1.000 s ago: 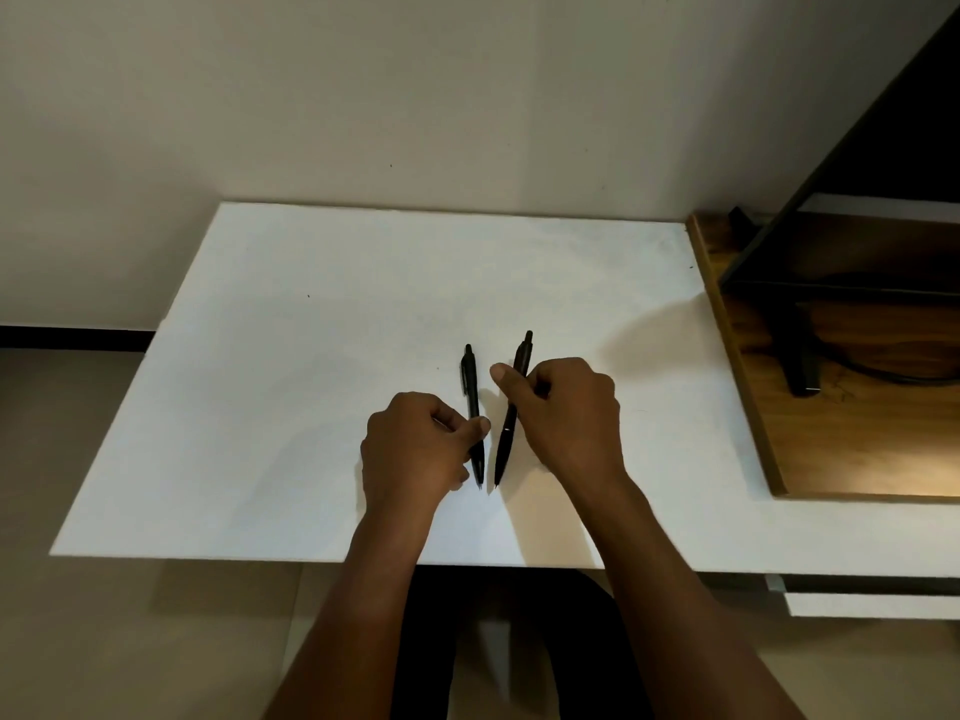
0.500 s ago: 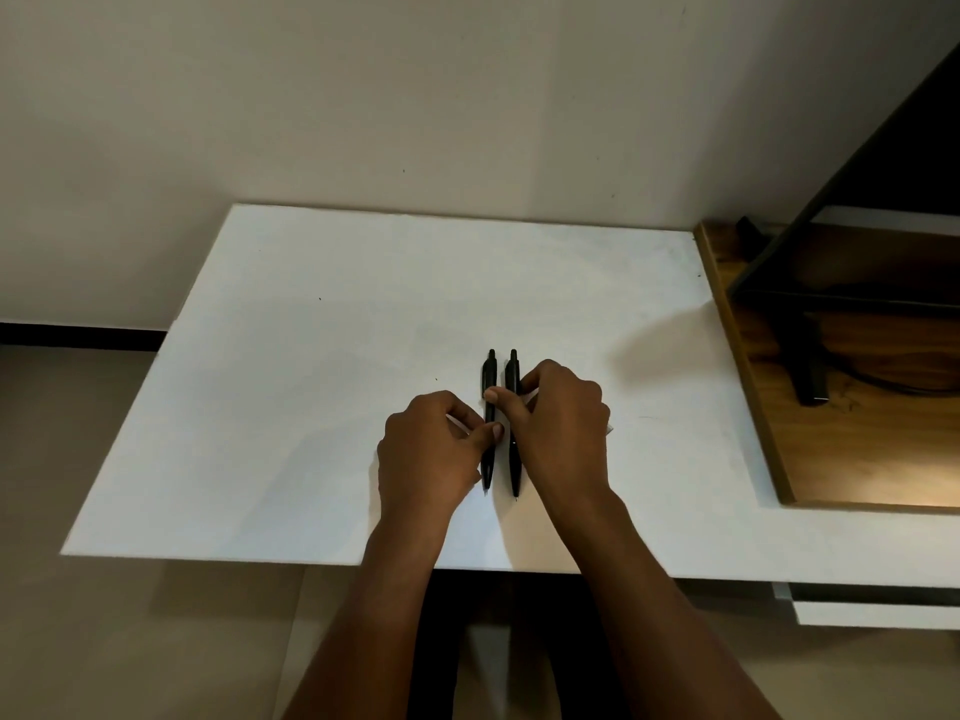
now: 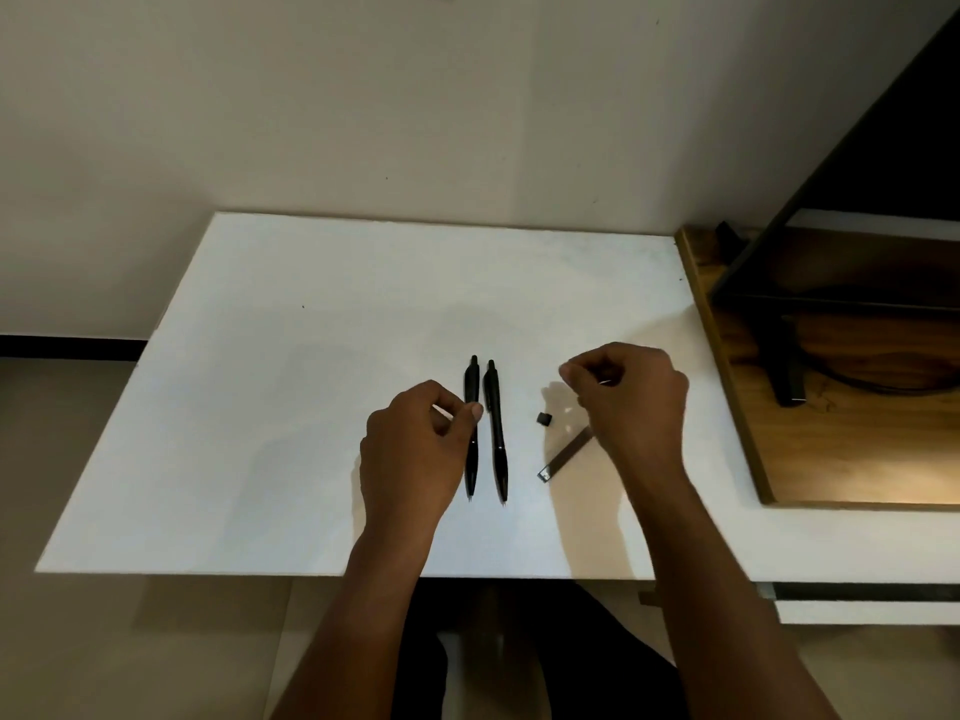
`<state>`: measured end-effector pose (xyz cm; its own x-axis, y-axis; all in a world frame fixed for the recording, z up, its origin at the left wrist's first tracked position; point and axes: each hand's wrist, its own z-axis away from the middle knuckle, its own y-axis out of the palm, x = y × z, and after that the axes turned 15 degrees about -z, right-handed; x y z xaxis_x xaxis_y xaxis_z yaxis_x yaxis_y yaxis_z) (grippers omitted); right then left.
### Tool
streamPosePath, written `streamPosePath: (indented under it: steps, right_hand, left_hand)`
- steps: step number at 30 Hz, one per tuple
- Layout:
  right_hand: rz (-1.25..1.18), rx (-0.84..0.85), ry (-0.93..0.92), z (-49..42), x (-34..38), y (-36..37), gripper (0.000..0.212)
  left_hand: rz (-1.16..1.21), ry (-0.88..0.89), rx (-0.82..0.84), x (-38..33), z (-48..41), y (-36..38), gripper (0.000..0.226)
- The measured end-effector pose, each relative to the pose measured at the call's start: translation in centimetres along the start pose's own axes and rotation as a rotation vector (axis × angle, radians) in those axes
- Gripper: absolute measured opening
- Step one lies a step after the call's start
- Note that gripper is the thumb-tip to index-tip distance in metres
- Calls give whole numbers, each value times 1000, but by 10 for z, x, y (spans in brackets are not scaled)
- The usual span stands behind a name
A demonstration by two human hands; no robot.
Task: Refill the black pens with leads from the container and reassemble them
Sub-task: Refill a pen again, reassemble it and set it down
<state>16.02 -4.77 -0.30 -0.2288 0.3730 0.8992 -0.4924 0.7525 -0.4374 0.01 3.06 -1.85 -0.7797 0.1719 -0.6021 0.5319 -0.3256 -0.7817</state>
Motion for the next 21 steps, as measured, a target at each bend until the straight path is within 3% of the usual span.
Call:
streamPosePath:
  steps: [9, 21]
  right_hand:
    - [171, 339, -77, 5, -6, -3, 11]
    - [374, 362, -120, 9, -12, 13, 2]
  left_hand:
    - [-53, 148, -31, -5, 2, 3, 12]
    - [-134, 359, -48, -11, 12, 10, 8]
